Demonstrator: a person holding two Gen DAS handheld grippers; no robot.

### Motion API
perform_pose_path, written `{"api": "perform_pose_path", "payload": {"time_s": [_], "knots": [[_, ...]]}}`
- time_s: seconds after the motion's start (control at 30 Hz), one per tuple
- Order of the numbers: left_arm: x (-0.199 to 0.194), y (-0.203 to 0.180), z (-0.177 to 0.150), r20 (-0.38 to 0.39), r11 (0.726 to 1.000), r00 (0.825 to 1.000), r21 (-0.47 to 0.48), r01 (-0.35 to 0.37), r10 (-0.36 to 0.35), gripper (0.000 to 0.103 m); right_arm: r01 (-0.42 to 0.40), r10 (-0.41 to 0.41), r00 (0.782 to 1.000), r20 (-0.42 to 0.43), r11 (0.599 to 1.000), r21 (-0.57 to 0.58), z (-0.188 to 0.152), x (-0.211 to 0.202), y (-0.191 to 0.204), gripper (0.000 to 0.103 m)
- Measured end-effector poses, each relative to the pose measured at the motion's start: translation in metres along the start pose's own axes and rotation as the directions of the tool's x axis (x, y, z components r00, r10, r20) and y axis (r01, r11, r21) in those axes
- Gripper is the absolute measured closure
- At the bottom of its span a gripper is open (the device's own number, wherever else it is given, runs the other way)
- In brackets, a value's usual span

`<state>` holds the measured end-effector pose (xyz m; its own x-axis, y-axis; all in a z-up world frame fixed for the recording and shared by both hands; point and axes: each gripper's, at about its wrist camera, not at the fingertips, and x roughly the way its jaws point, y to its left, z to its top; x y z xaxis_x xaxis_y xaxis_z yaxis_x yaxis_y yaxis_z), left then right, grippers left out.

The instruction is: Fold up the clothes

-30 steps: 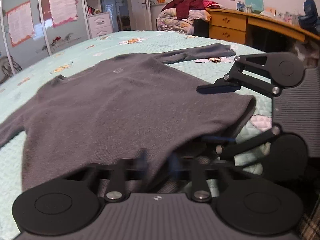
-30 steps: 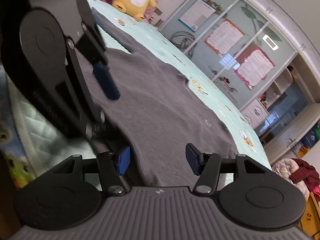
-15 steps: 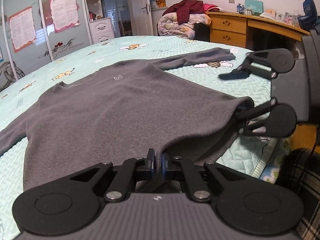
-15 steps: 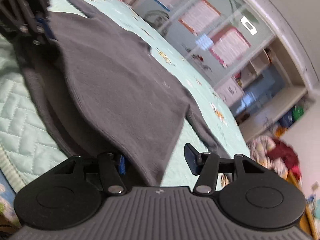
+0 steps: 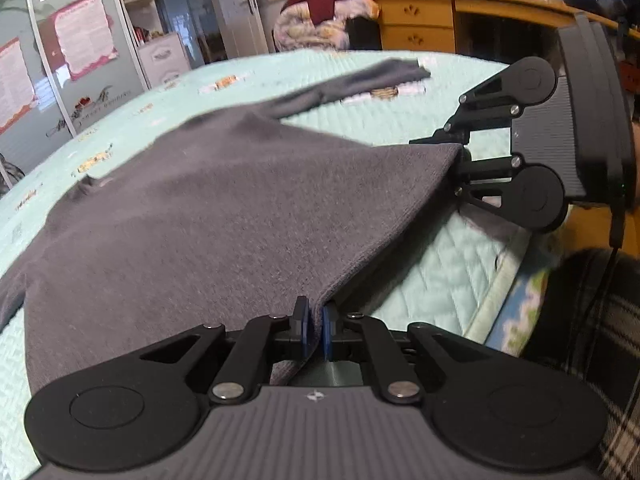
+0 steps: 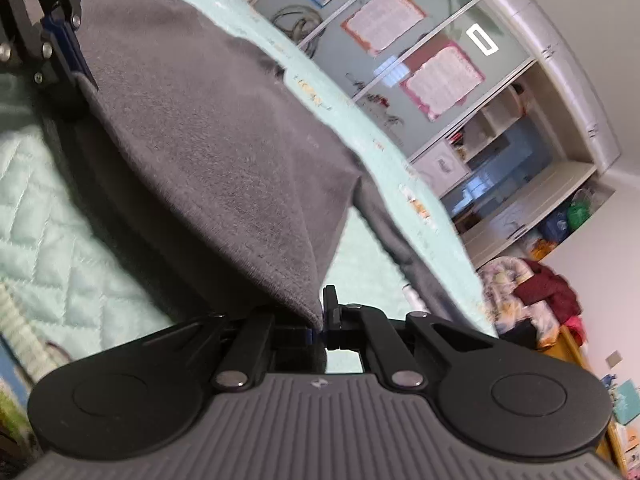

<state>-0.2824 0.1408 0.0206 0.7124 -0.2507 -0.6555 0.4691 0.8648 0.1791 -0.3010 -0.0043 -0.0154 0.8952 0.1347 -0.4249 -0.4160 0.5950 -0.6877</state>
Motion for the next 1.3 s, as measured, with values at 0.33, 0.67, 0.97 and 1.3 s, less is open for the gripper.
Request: {"api": "perform_pose_path", "payload": {"time_s": [0.33, 0.67, 0.97, 1.3], "knots": [[-0.017, 0.028, -0.007, 0.064, 0.972, 0.986, -0.171, 0.162, -0.153, 0.080, -0.021, 0.024, 0.999, -0.040, 0.997, 0.074, -0.015, 0.004, -0.007, 0.095], [-0.121, 0.128, -0.082, 0.149, 0.765, 0.943, -0.629, -0.143, 0.298, 0.051, -0.057, 0.075, 0.994, -0.079, 0.975, 0.215, -0.015, 0.012, -0.023, 0.096], [-0.101, 0.173, -0.139, 0.061, 0.516, 0.990, -0.856, -0.012, 0.124, 0.051, -0.064, 0.091, 0.992, -0.089, 0.961, 0.267, -0.015, 0.016, -0.026, 0.096], [-0.100, 0.179, -0.141, 0.134, 0.422, 0.991, -0.899, 0.114, 0.017, 0.096, -0.043, 0.065, 0.994, -0.083, 0.969, 0.243, -0.014, 0.015, -0.027, 0.095]]}}
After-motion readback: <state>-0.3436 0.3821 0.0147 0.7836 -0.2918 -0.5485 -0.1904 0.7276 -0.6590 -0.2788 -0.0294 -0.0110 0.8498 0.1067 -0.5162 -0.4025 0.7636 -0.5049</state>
